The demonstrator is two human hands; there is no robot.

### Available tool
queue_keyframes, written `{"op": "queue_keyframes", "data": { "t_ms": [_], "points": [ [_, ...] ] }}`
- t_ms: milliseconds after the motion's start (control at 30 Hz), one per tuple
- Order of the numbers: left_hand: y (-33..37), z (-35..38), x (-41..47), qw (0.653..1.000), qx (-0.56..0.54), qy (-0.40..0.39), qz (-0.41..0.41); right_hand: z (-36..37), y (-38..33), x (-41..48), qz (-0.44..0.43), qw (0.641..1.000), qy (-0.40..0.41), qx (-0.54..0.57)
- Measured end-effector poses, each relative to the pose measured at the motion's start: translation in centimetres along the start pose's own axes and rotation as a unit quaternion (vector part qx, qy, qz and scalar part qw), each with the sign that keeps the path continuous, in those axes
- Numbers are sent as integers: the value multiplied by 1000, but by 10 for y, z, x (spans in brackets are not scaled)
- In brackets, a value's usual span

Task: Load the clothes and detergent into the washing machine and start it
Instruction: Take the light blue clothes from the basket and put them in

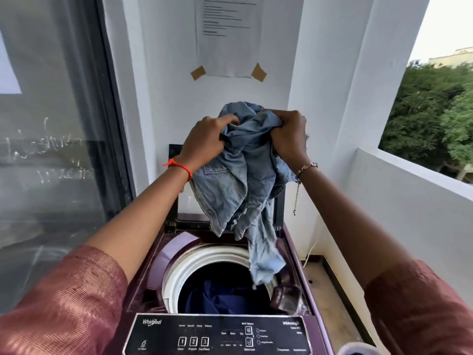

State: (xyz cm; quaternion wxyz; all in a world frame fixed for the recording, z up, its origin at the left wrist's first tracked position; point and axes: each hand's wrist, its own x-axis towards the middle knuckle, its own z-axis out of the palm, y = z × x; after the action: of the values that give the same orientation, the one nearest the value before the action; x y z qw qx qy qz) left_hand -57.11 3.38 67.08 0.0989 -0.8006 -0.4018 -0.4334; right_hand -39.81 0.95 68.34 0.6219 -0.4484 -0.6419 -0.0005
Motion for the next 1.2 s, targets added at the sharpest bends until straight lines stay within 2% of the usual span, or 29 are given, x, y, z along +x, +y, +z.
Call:
{"op": "queue_keyframes", "data": {
  "t_ms": [167, 400, 633, 867, 1000, 1067, 1133, 1200],
  "points": [
    [-22, 4, -1, 1000, -6, -14, -17, 21, 11, 1, 1, 1000, -11, 15],
    [-47, 35, -26, 996, -15, -67, -56, 46, 53, -22, 41, 997, -69, -1],
    [-77, 98, -100, 984, -37, -140, -103, 73, 111, -88, 109, 978, -176, -4],
    [-95, 168, -185, 955, -32, -238, -172, 104, 189, -172, 160, 948, -269, -59],
    [-111, 197, -223, 935, -40, -294, -194, 117, 225, -212, 171, 902, -381, -109],
    [-120, 212, -242, 909, -57, -344, -228, 124, 244, -233, 177, 873, -437, -121],
    [-127, 226, -263, 871, -74, -408, -263, 129, 259, -254, 180, 826, -517, -137],
    [-125, 230, -278, 831, -80, -473, -282, 129, 269, -271, 178, 762, -604, -152]
  ]
}}
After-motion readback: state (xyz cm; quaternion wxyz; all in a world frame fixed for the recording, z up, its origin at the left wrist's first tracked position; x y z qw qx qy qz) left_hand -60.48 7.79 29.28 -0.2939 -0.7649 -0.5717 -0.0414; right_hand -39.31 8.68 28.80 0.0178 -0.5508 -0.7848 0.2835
